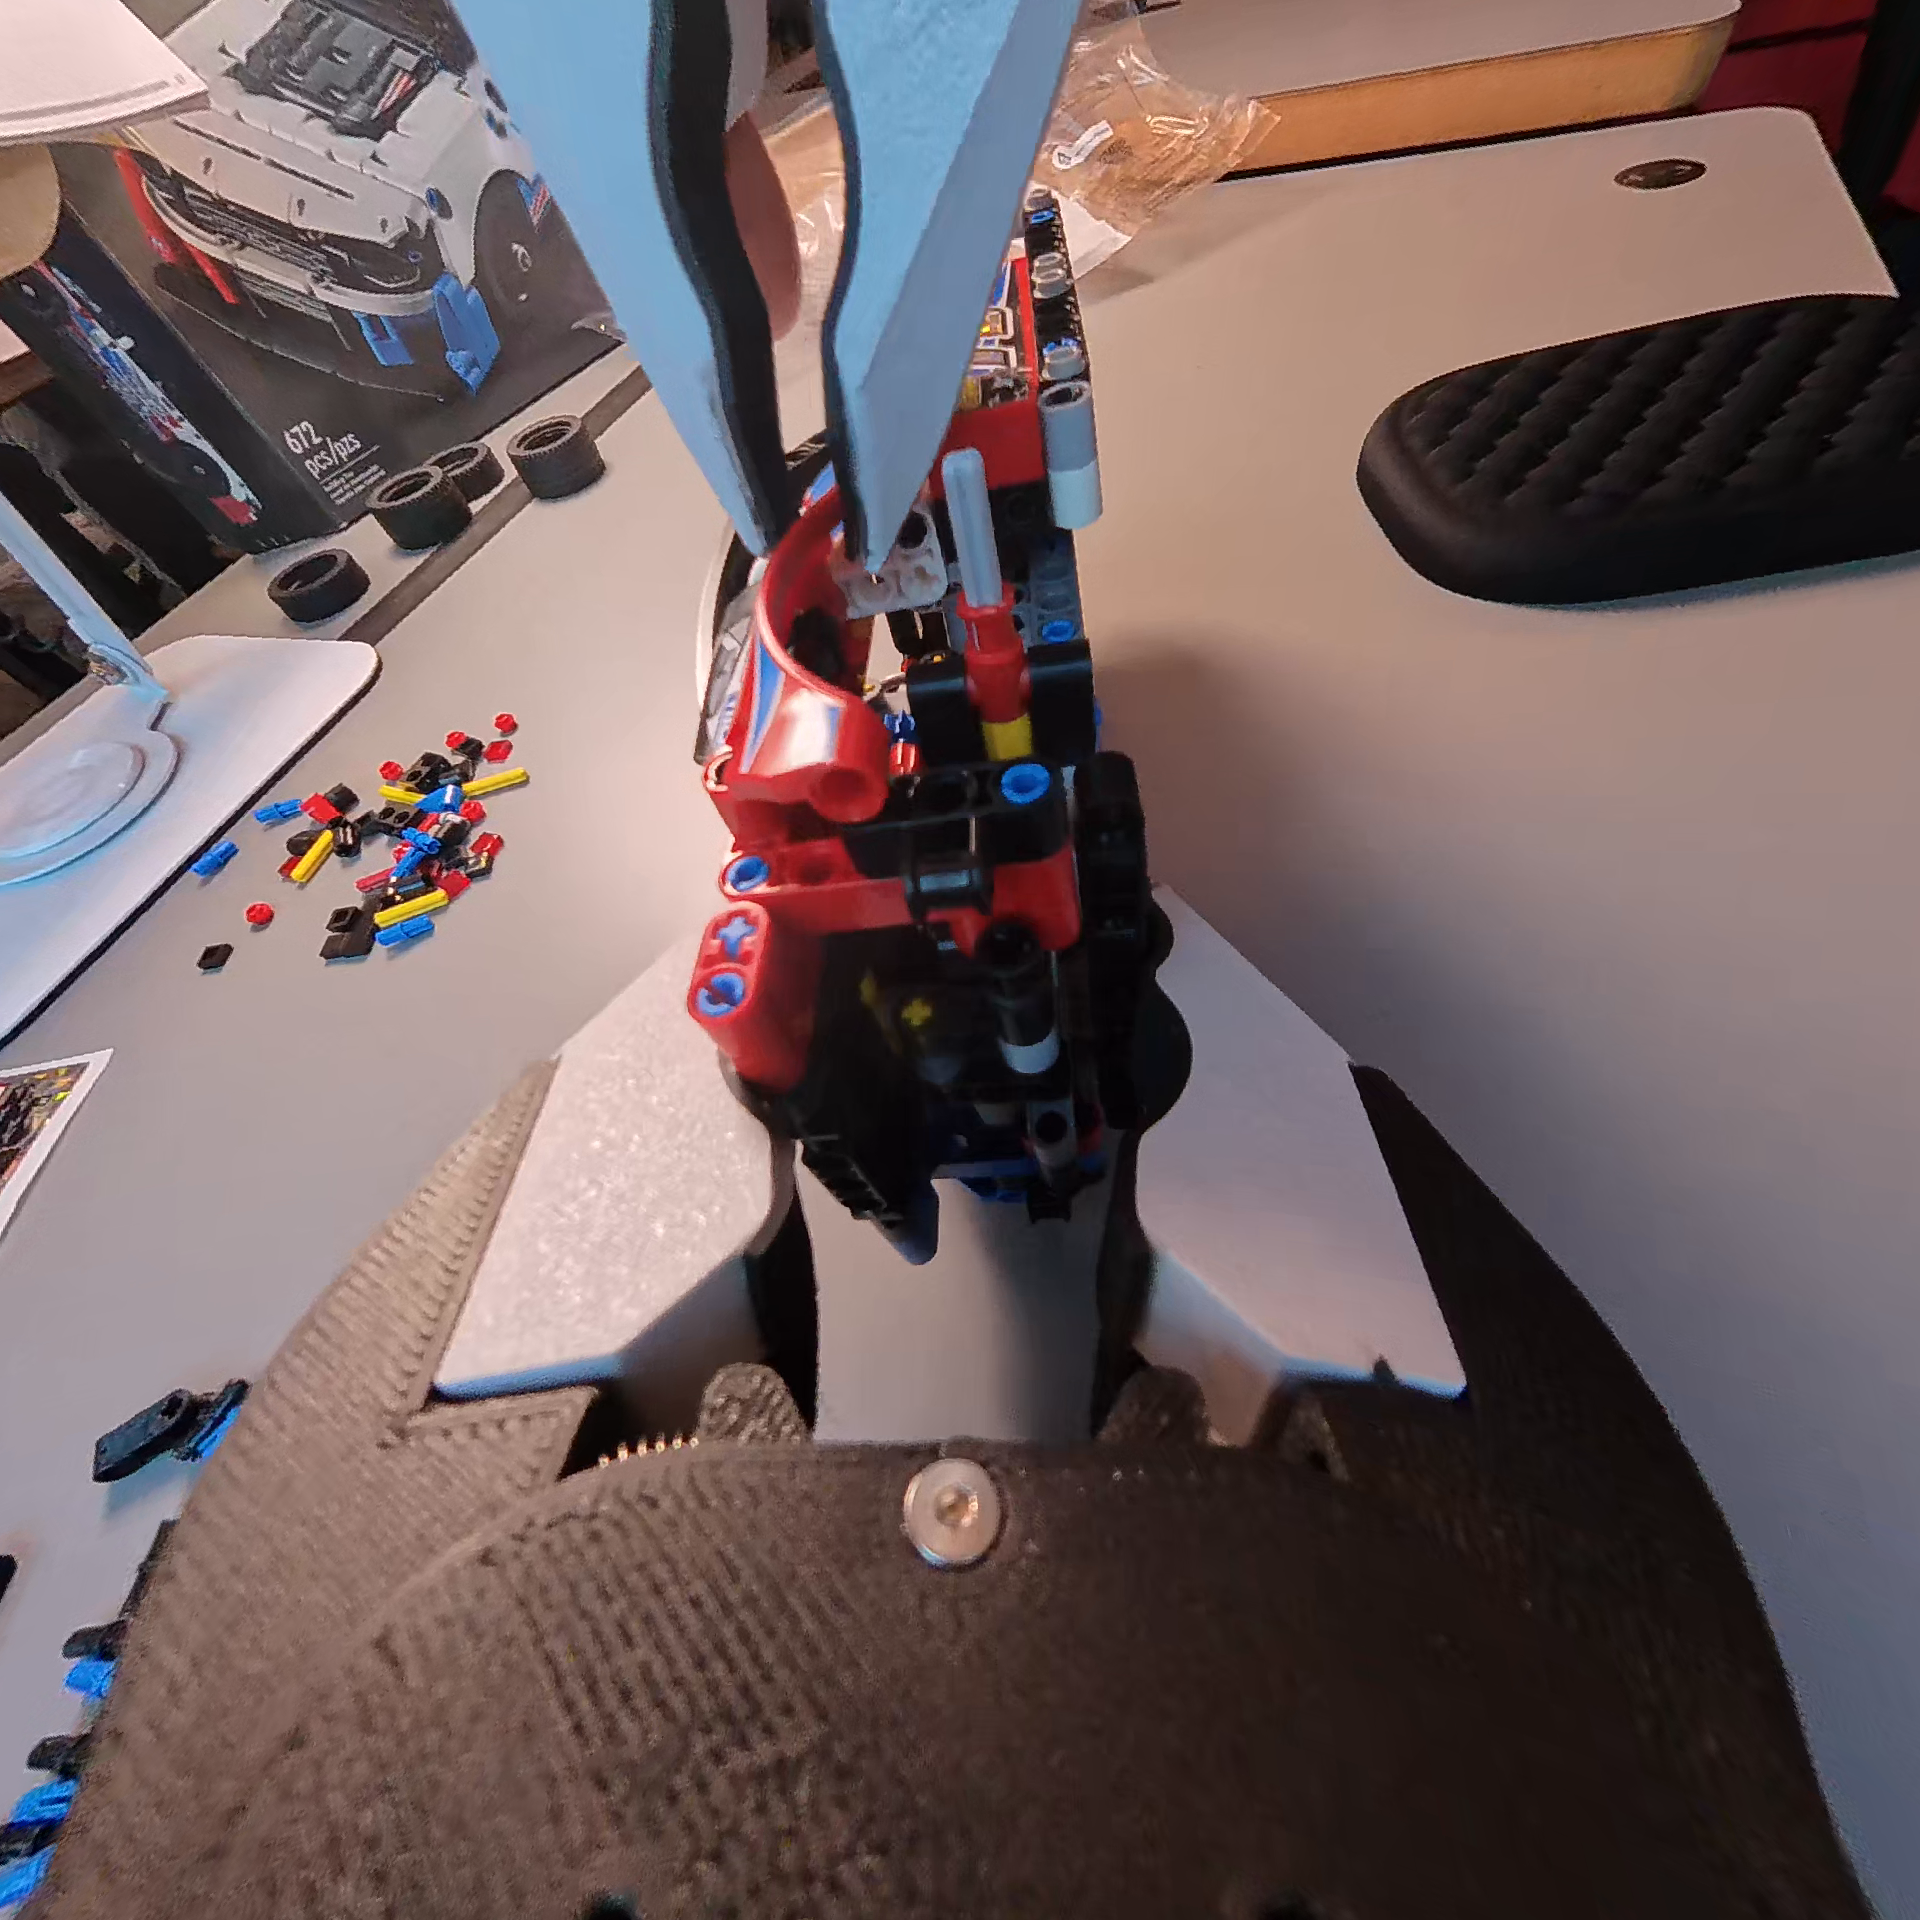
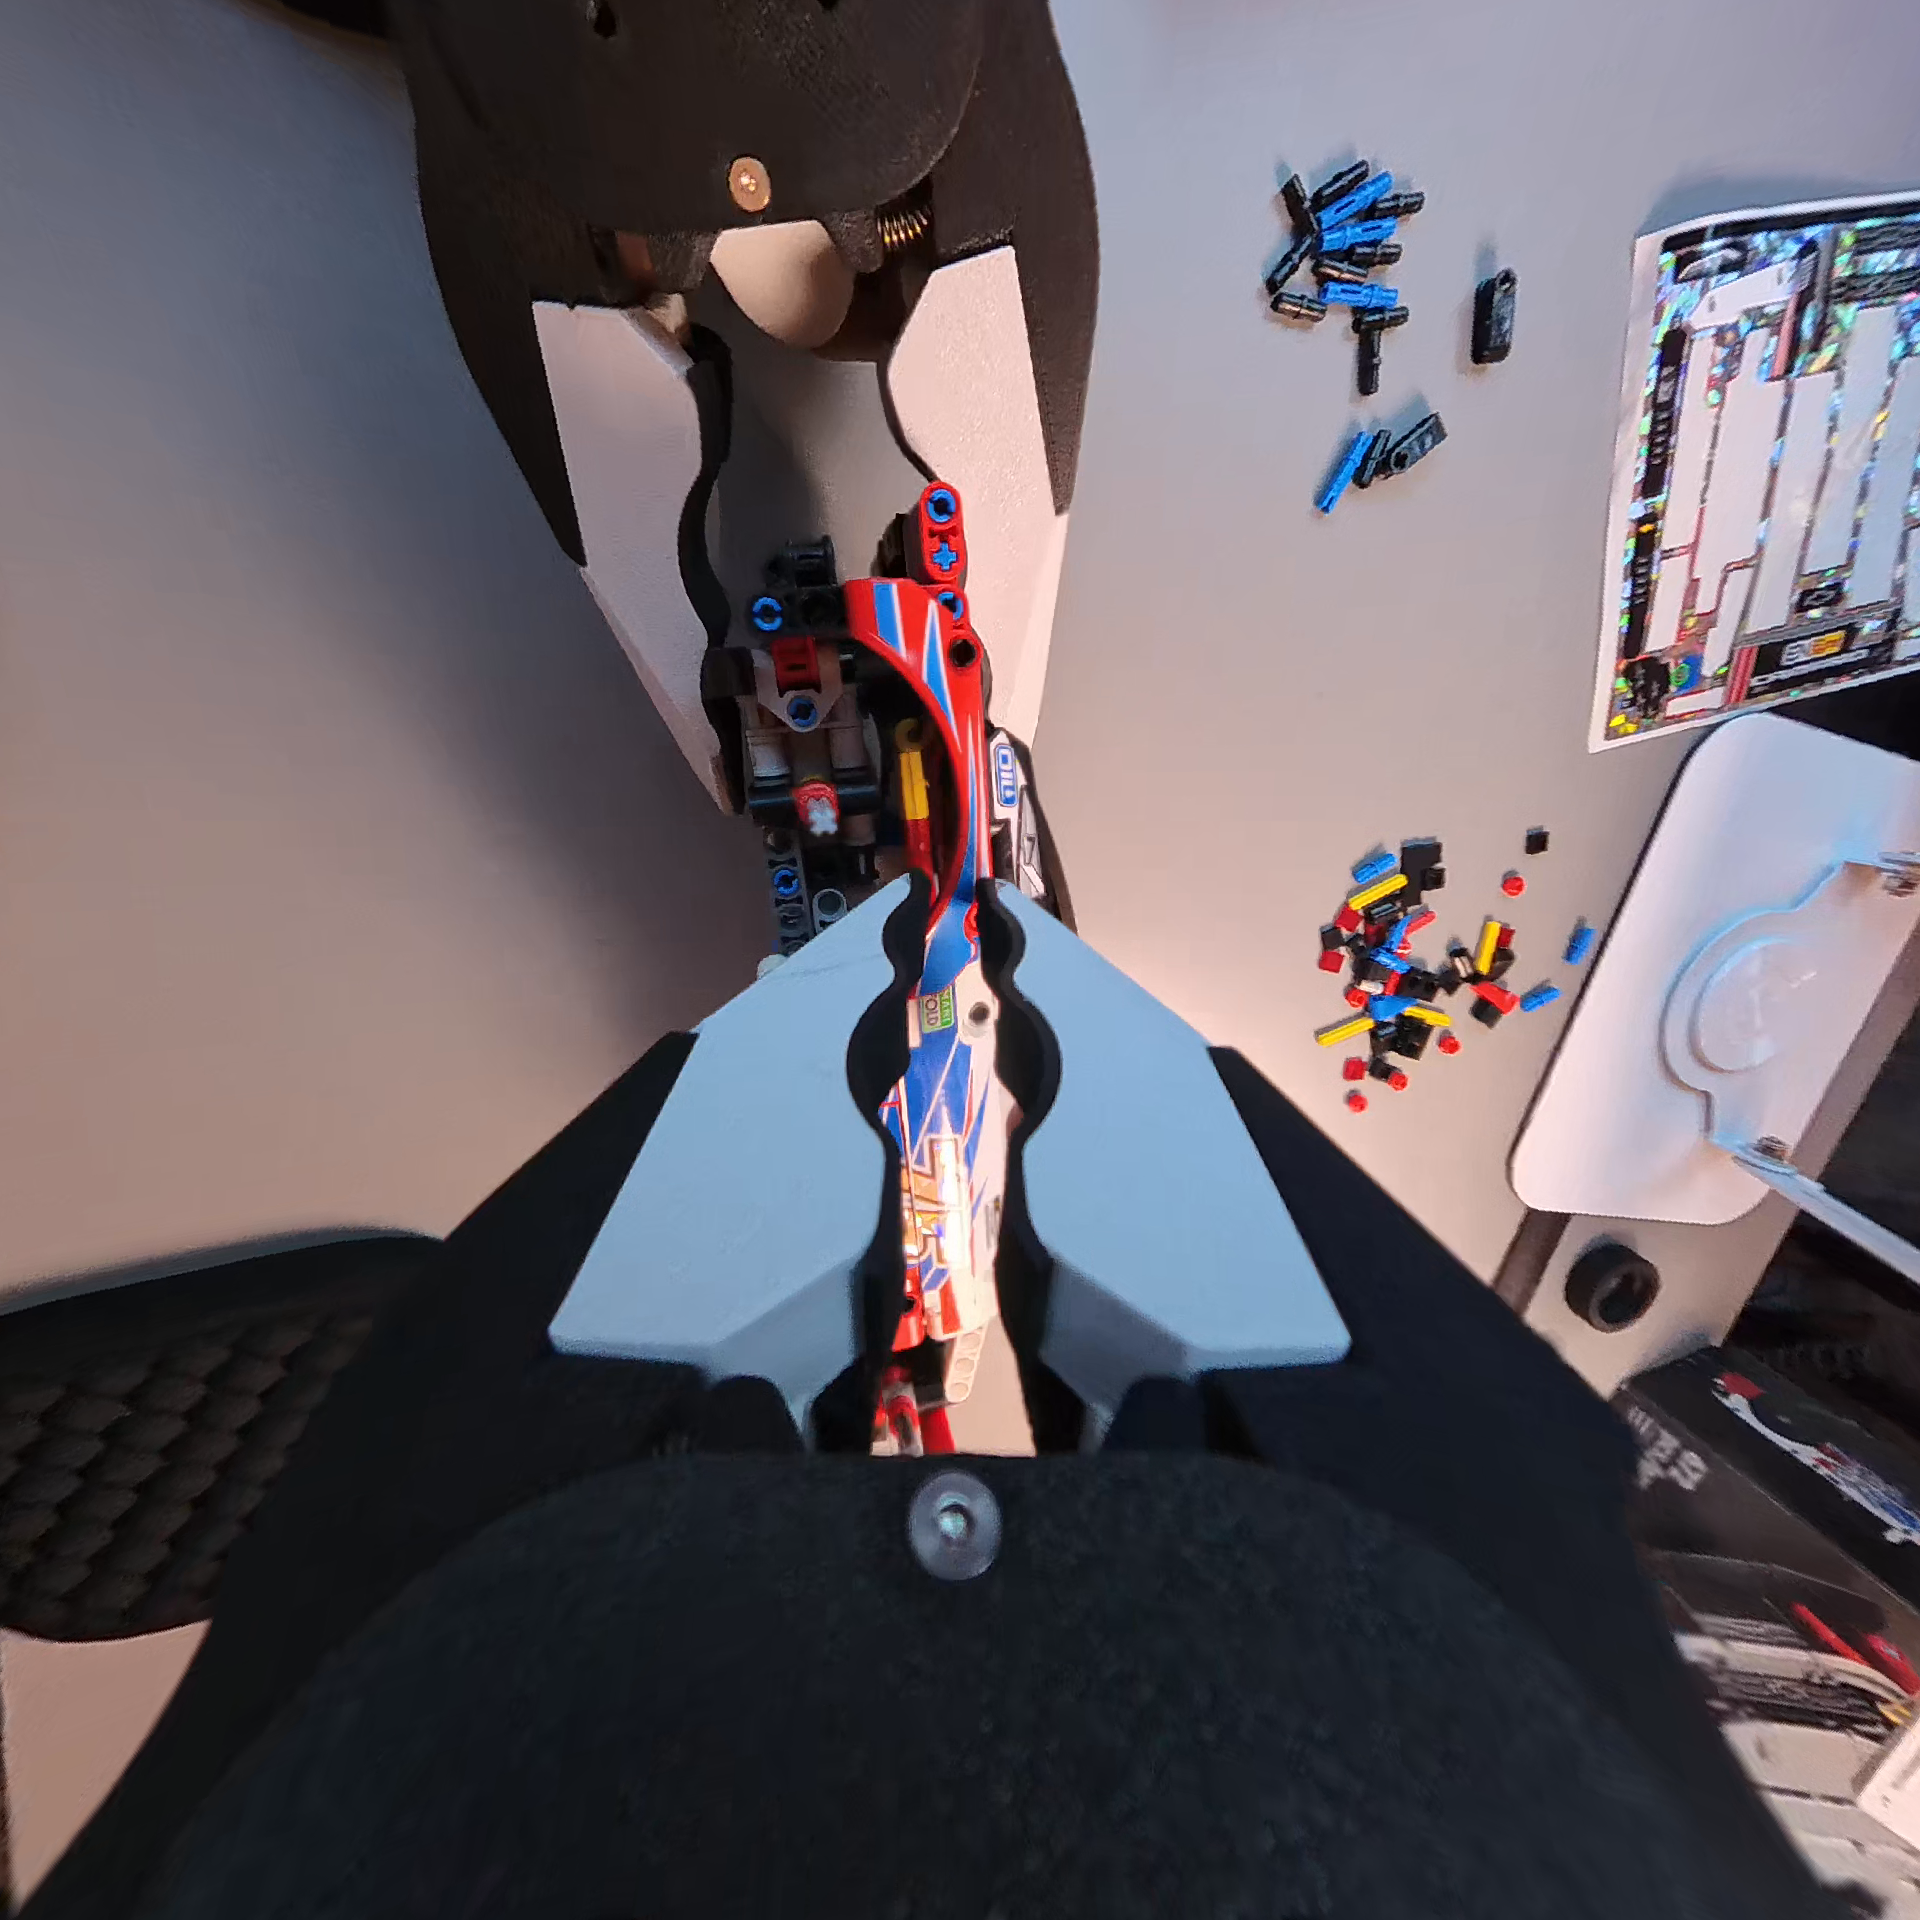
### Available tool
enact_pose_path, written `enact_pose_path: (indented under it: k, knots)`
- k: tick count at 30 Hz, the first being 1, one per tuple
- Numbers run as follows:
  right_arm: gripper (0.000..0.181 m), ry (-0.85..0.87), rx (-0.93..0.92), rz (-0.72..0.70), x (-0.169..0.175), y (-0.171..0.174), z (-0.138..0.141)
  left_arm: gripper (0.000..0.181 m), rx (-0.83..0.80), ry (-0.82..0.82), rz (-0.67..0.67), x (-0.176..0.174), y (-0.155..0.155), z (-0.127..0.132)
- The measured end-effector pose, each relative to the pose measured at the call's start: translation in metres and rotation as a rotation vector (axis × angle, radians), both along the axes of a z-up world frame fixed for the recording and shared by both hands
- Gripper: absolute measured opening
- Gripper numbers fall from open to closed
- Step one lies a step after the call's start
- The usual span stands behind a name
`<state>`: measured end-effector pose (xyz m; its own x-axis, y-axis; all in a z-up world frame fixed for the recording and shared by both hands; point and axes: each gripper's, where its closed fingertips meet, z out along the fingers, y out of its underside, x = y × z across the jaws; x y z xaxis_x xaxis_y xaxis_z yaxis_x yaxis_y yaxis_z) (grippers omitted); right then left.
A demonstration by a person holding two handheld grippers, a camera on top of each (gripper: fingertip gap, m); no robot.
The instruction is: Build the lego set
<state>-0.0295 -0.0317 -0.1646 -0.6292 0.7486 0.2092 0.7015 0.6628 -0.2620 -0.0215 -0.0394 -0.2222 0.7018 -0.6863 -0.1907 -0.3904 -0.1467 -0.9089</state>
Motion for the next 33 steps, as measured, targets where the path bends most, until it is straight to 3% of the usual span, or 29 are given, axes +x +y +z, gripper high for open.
enact_pose_path:
  k: [6,13,24,33]
  knots:
    - [0.014,0.125,-0.091,0.013,0.006,-0.009,0.024,0.064,0.108,0.07,-0.039,0.005,-0.005,0.002]
    - [0.017,0.266,-0.149,0.023,0.041,-0.021,0.027,0.065,0.301,0.261,-0.098,0.008,-0.01,0.001]
    - [0.027,0.585,-0.115,-0.157,0.096,0.003,0.009,0.065,0.517,0.49,-0.107,0.012,-0.014,0.001]
    - [0.053,0.69,-0.17,-0.264,0.136,0.02,-0.018,0.065,0.541,0.527,-0.085,0.01,-0.012,0.0]
